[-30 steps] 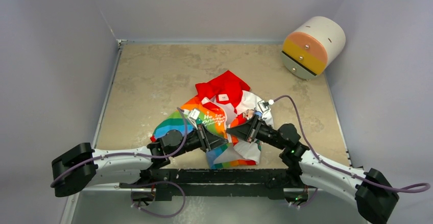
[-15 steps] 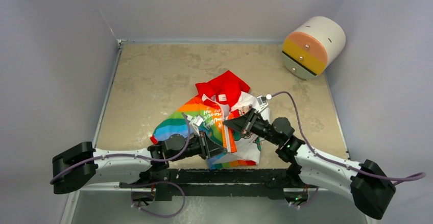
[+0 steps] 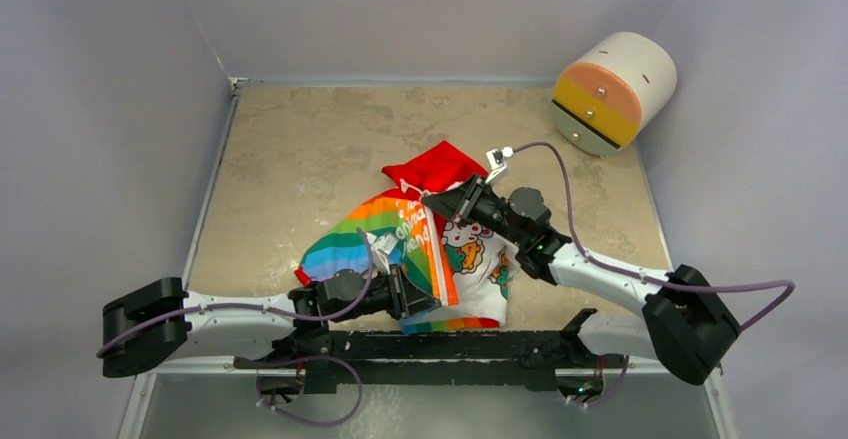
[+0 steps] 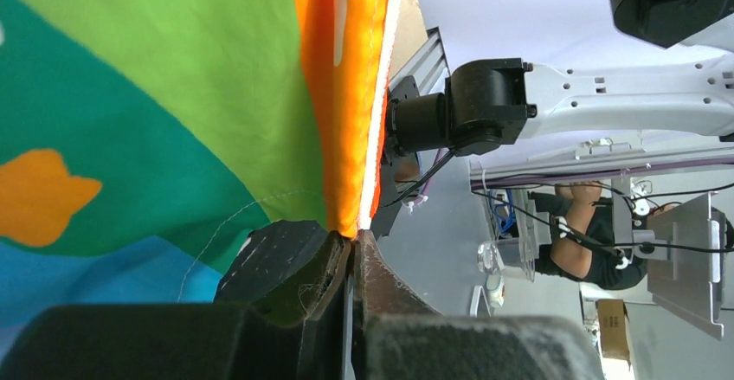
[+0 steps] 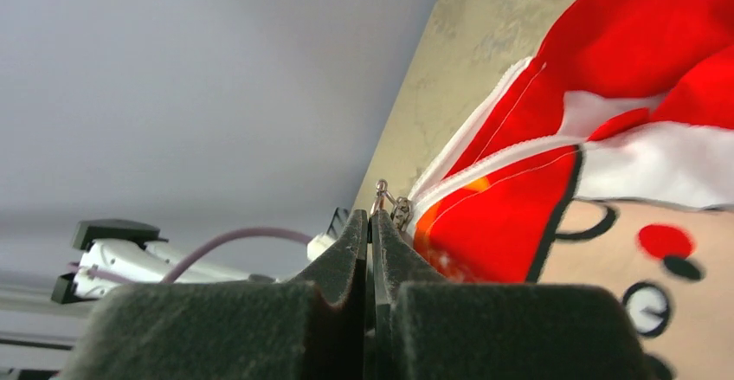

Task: Zip up the jacket

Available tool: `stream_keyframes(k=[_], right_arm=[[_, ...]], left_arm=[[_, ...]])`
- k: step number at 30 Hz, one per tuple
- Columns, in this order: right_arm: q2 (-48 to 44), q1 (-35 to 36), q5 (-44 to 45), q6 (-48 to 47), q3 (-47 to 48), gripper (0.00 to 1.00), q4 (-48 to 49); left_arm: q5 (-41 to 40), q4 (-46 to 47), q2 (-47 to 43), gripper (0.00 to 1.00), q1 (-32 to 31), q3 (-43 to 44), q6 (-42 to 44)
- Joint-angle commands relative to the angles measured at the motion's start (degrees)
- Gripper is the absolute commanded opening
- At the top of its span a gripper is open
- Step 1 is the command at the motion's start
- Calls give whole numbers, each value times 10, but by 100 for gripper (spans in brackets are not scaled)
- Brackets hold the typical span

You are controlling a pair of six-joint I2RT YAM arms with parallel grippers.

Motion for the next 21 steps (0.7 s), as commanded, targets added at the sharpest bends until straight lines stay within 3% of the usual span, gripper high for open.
stream_keyframes(k=[1,21], right_arm=[[18,-32,14,-55,68,0,66],[140,-176,3,-133,261,0,57]], left_arm=[[16,-10,-14,0,-13,-13,-8],[-1,-35,-31,0,-16,-18,-10]])
